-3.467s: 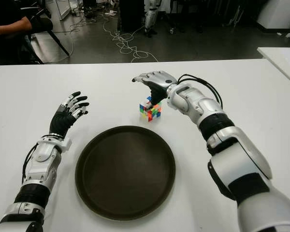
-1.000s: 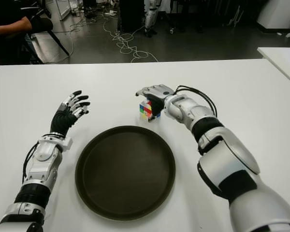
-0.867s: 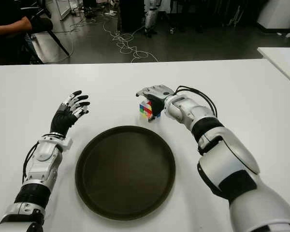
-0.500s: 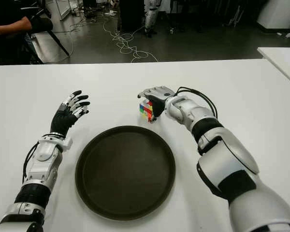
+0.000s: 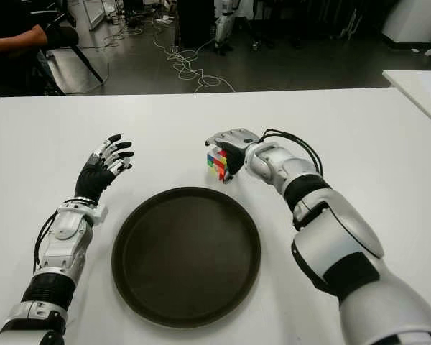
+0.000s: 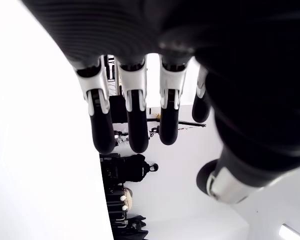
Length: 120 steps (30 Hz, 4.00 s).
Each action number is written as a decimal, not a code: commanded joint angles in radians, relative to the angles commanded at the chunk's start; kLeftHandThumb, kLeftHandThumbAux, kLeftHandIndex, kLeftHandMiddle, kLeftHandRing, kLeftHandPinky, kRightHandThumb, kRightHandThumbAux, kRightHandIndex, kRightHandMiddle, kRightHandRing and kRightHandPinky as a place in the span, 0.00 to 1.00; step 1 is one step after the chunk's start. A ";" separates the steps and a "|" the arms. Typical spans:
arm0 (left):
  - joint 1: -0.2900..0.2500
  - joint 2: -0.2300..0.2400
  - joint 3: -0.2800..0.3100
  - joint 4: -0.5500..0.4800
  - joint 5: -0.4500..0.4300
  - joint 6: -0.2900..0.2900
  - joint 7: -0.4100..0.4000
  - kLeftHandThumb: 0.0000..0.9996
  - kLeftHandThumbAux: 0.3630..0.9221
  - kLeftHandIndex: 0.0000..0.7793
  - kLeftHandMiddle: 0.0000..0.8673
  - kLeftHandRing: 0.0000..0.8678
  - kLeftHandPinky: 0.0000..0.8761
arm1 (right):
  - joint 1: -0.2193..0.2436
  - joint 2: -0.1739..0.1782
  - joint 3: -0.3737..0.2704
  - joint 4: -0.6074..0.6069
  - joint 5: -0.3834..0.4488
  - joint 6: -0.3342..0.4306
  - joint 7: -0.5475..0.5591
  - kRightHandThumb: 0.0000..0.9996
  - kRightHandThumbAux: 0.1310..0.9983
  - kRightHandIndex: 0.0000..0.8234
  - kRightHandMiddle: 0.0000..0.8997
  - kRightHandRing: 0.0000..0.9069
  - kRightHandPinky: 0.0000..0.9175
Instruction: Pick up the Rubik's Cube and put it in the plate
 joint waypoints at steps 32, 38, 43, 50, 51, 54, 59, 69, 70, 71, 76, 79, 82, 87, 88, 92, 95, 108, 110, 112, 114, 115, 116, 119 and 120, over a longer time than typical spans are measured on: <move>-0.002 -0.004 -0.001 0.004 0.004 -0.007 0.006 0.36 0.64 0.19 0.26 0.26 0.33 | 0.001 -0.003 0.001 0.021 0.007 0.001 0.019 0.00 0.80 0.17 0.16 0.17 0.14; -0.001 -0.003 -0.003 0.003 0.007 -0.009 0.005 0.34 0.63 0.18 0.27 0.27 0.34 | 0.004 -0.002 -0.001 0.023 0.009 0.006 0.022 0.00 0.79 0.16 0.16 0.16 0.14; 0.000 -0.002 -0.004 0.001 0.009 -0.008 0.006 0.34 0.61 0.18 0.27 0.27 0.33 | 0.005 -0.001 -0.002 0.025 0.011 0.008 0.029 0.00 0.80 0.17 0.16 0.17 0.14; 0.000 -0.002 -0.004 0.001 0.010 -0.003 0.008 0.35 0.62 0.18 0.26 0.27 0.34 | 0.004 -0.002 0.001 0.027 0.007 0.006 0.033 0.00 0.82 0.18 0.17 0.18 0.15; 0.000 -0.002 -0.003 0.001 0.009 -0.002 0.008 0.35 0.62 0.18 0.27 0.27 0.34 | 0.004 -0.002 0.001 0.027 0.007 0.005 0.033 0.00 0.82 0.18 0.17 0.18 0.16; -0.001 -0.002 -0.003 0.002 0.009 -0.001 0.009 0.36 0.62 0.18 0.27 0.27 0.34 | 0.005 -0.002 0.003 0.027 0.005 0.006 0.030 0.00 0.82 0.17 0.16 0.18 0.15; -0.001 -0.003 -0.002 0.004 0.008 -0.004 0.009 0.35 0.63 0.19 0.27 0.27 0.34 | 0.006 -0.002 0.002 0.027 0.005 0.006 0.025 0.00 0.82 0.17 0.16 0.17 0.15; 0.000 -0.004 -0.002 0.002 0.004 -0.006 0.005 0.36 0.64 0.19 0.27 0.27 0.34 | 0.010 -0.003 -0.004 0.027 0.012 0.003 0.020 0.00 0.82 0.17 0.16 0.17 0.15; 0.000 -0.005 -0.002 0.001 0.006 -0.007 0.007 0.35 0.64 0.19 0.27 0.27 0.33 | 0.010 -0.002 -0.004 0.028 0.013 0.004 0.021 0.00 0.82 0.17 0.16 0.17 0.14; 0.000 -0.004 -0.003 0.000 0.008 -0.004 0.009 0.35 0.64 0.19 0.26 0.27 0.33 | 0.010 -0.002 -0.003 0.028 0.011 0.005 0.021 0.00 0.82 0.18 0.16 0.17 0.14; -0.001 -0.004 -0.003 -0.001 0.009 0.002 0.012 0.34 0.63 0.18 0.26 0.26 0.33 | 0.009 0.000 0.005 0.030 0.003 0.008 0.024 0.00 0.80 0.16 0.16 0.16 0.14; 0.000 -0.004 -0.003 -0.001 0.008 0.002 0.010 0.33 0.63 0.18 0.26 0.26 0.32 | 0.009 0.003 0.009 0.032 0.000 0.011 0.029 0.00 0.80 0.16 0.15 0.16 0.13; 0.000 -0.003 -0.003 -0.001 0.008 0.000 0.010 0.33 0.61 0.18 0.26 0.27 0.34 | 0.009 0.007 0.015 0.034 -0.003 0.014 0.039 0.00 0.79 0.15 0.15 0.16 0.14; -0.001 -0.003 -0.004 0.002 0.007 0.000 0.006 0.33 0.60 0.17 0.26 0.27 0.33 | 0.012 0.009 0.017 0.033 0.001 0.007 0.046 0.00 0.79 0.15 0.16 0.16 0.14; -0.002 -0.003 -0.004 0.002 0.007 0.000 0.005 0.33 0.60 0.17 0.26 0.27 0.33 | 0.013 0.009 0.017 0.033 0.002 0.005 0.047 0.00 0.80 0.15 0.16 0.17 0.14; -0.003 -0.003 -0.003 0.005 0.004 -0.004 0.001 0.34 0.61 0.17 0.26 0.27 0.34 | 0.016 0.010 0.018 0.033 0.002 -0.002 0.045 0.00 0.80 0.16 0.16 0.17 0.14; -0.002 -0.004 -0.003 0.005 0.003 -0.006 0.000 0.34 0.62 0.18 0.26 0.27 0.33 | 0.016 0.012 0.024 0.035 -0.003 -0.004 0.045 0.00 0.81 0.17 0.17 0.17 0.15; 0.001 -0.007 0.000 -0.002 -0.004 -0.004 -0.003 0.36 0.63 0.18 0.27 0.27 0.34 | 0.020 0.015 0.025 0.036 0.002 -0.003 0.051 0.00 0.84 0.20 0.18 0.20 0.19; 0.001 -0.006 -0.001 0.000 -0.002 -0.006 -0.002 0.36 0.62 0.18 0.27 0.28 0.34 | 0.020 0.016 0.024 0.037 0.003 -0.001 0.054 0.00 0.83 0.19 0.18 0.20 0.19; 0.001 -0.006 -0.001 0.001 0.000 -0.008 -0.002 0.35 0.61 0.18 0.28 0.28 0.34 | 0.020 0.017 0.025 0.038 0.002 0.001 0.056 0.00 0.83 0.18 0.17 0.19 0.19; 0.001 -0.005 -0.002 0.002 0.001 -0.011 -0.002 0.35 0.60 0.18 0.28 0.28 0.34 | 0.020 0.018 0.025 0.038 0.001 0.003 0.057 0.00 0.82 0.17 0.17 0.19 0.19; 0.001 -0.005 -0.002 0.002 0.001 -0.012 -0.002 0.35 0.60 0.18 0.28 0.28 0.34 | 0.020 0.018 0.025 0.038 0.001 0.003 0.056 0.00 0.82 0.17 0.17 0.19 0.19; 0.001 -0.005 -0.002 0.003 0.002 -0.012 -0.002 0.35 0.60 0.18 0.28 0.28 0.34 | 0.021 0.019 0.026 0.039 0.000 0.005 0.056 0.00 0.82 0.17 0.17 0.19 0.19; 0.000 -0.004 -0.002 0.003 0.004 -0.012 0.000 0.34 0.60 0.18 0.27 0.27 0.33 | 0.024 0.021 0.028 0.041 -0.002 0.008 0.053 0.00 0.82 0.18 0.17 0.19 0.18; -0.001 -0.004 -0.003 0.003 0.006 -0.008 0.002 0.33 0.60 0.19 0.27 0.27 0.32 | 0.025 0.021 0.028 0.041 -0.002 0.008 0.050 0.00 0.82 0.18 0.18 0.19 0.18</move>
